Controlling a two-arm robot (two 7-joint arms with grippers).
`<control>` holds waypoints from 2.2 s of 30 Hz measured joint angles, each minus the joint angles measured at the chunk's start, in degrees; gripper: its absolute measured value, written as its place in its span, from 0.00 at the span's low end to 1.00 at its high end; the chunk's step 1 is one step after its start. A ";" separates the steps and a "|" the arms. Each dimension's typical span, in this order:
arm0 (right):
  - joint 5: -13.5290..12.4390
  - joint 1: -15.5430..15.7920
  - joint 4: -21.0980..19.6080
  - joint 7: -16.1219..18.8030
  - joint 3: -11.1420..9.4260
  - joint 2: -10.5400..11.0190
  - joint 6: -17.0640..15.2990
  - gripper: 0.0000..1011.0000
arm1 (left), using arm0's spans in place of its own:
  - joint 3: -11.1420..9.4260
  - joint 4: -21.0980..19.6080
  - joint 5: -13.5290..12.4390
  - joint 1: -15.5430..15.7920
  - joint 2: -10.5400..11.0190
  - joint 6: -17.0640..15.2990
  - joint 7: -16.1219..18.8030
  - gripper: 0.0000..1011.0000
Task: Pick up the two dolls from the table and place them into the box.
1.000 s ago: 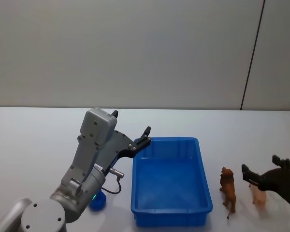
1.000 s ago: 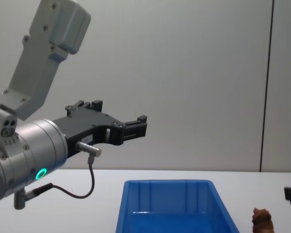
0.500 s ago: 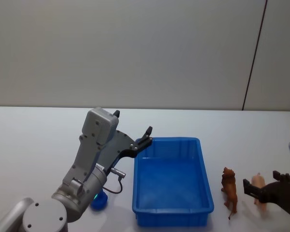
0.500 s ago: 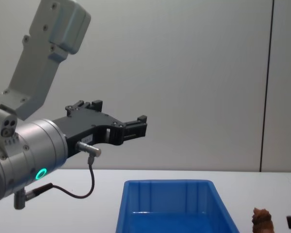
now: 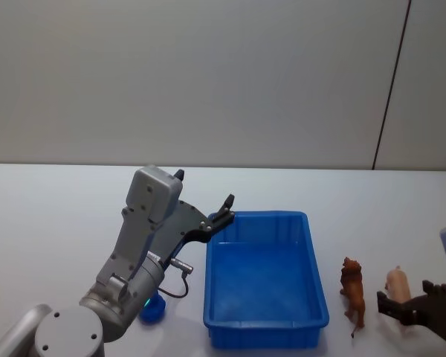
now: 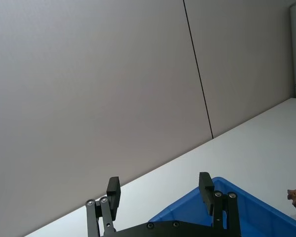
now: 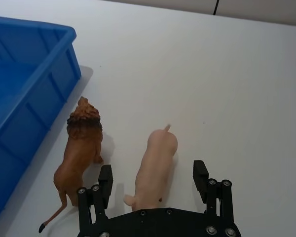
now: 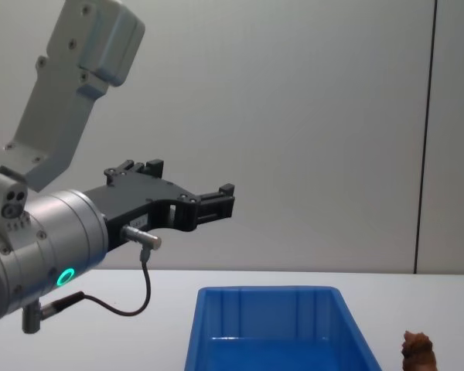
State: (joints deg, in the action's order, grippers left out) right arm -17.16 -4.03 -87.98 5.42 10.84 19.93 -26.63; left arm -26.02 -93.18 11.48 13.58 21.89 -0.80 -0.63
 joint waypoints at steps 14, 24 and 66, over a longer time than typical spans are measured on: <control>-0.78 -0.64 1.74 -0.75 0.13 -0.88 -2.34 0.73 | 0.00 0.00 0.00 0.00 0.00 0.00 0.00 0.99; -0.68 -0.75 1.75 -1.10 0.27 -1.30 -2.07 0.44 | 0.00 0.00 0.00 0.00 0.00 0.00 0.00 0.99; 6.57 -5.84 -4.08 10.70 3.52 -4.60 9.66 0.36 | 0.00 0.00 0.00 0.00 0.00 0.00 0.00 0.99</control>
State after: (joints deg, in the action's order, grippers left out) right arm -10.60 -9.87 -92.06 16.13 14.36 15.33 -16.97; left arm -26.03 -93.17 11.48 13.59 21.89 -0.80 -0.62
